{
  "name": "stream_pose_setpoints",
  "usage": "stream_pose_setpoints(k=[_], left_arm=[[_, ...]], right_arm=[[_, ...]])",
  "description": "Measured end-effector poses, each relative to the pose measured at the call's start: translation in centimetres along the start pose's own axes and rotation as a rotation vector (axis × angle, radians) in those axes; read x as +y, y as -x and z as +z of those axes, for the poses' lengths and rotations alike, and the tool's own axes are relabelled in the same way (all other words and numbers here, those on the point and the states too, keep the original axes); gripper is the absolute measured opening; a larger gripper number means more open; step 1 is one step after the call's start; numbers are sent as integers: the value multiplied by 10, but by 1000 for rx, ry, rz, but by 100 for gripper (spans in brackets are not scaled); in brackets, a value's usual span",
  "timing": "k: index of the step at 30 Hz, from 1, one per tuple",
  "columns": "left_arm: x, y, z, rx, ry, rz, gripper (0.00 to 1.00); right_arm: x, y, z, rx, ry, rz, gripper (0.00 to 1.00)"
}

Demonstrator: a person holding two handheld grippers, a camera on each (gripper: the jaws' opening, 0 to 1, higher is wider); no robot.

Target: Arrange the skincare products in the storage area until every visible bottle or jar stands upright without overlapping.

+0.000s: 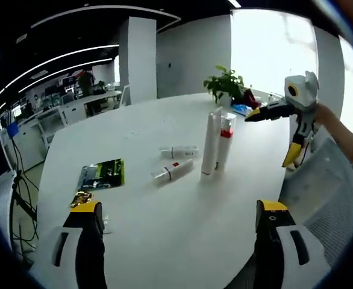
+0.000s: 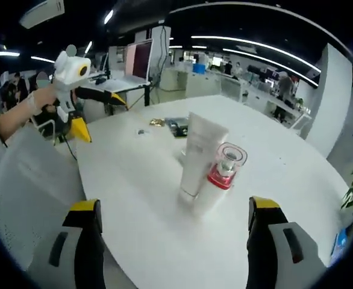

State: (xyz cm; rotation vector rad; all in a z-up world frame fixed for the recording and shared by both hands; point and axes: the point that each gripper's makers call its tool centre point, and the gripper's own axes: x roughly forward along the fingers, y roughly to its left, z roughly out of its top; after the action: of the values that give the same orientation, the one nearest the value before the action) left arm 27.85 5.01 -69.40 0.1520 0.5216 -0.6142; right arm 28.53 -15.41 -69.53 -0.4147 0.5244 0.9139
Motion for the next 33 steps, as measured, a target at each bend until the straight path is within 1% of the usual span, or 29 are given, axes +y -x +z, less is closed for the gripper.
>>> stream_pose_setpoints(k=[5,9,12,13,16,19,22,25,27,30,31,33], left_arm=[[3,2,-3,13,-4,8,99],[4,1,-6,22,-2,13,99],[5,0,-6,26,-7,17,98],[6,-1,-5,27,-7,19,97],[8,-2,-4,26,-5,23,93],[5,-6,-2,33,-16,5,87],[4,-12,0,45,-31,-5,85],[1,-22,4,59,-63,-17,81],[0,-28,6,69,-84,-31,77],[-2,-39,9,96,-129,-44,69],[-1,-44,11,106,-140,-52,67],[-1,-53,16,105,-158,-60,66]], right_arm=[[4,-7,-5,1,-25,5,100],[7,-10,-9,18,-32,8,100],[14,-12,-9,0,-65,29,100],[16,-12,-10,4,-67,35,100],[21,-12,-13,10,-66,41,97],[24,-12,-15,15,-78,49,97],[24,-11,-16,21,-81,49,95],[26,-11,-16,17,-87,55,93],[26,-11,-16,17,-87,58,92],[28,-11,-16,17,-92,67,88],[29,-11,-16,17,-92,70,87],[29,-11,-16,20,-91,71,85]])
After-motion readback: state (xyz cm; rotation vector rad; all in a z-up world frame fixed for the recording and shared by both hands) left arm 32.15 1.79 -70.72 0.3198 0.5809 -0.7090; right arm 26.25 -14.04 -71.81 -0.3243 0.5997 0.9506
